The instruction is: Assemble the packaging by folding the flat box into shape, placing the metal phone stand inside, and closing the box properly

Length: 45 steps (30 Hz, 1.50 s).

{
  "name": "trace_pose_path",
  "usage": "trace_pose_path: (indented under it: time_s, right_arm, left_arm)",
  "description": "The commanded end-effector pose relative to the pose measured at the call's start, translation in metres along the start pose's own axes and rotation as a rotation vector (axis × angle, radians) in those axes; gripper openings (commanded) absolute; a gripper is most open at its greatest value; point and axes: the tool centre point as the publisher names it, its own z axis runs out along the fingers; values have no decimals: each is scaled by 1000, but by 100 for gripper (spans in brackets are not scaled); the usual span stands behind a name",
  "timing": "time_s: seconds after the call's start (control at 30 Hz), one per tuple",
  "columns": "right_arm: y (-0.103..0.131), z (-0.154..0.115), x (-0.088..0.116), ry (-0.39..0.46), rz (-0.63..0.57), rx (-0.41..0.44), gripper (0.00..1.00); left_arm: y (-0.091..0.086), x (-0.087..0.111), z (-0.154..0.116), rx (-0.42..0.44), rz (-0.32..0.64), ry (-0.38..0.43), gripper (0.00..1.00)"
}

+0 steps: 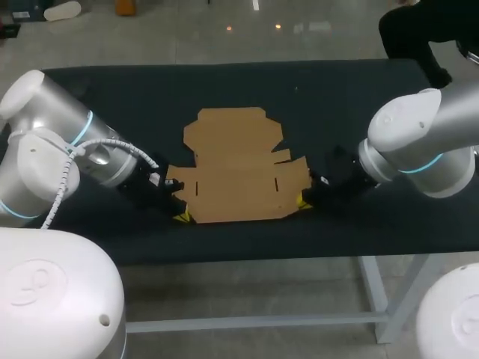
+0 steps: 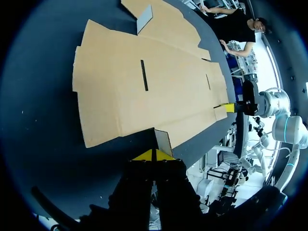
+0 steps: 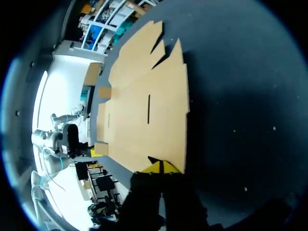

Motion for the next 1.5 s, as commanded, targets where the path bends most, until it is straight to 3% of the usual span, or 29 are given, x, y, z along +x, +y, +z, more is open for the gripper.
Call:
trace_pose_path:
  time_s: [0.03,1.5]
  right_arm:
    - [1,0,2,-11,0,6,0]
    - [0,13,18,-41,-47,62,0]
  left_arm:
    - [-5,7,3,-16,4,-23,0]
    - [-11,18,14,-63,40,-54,0]
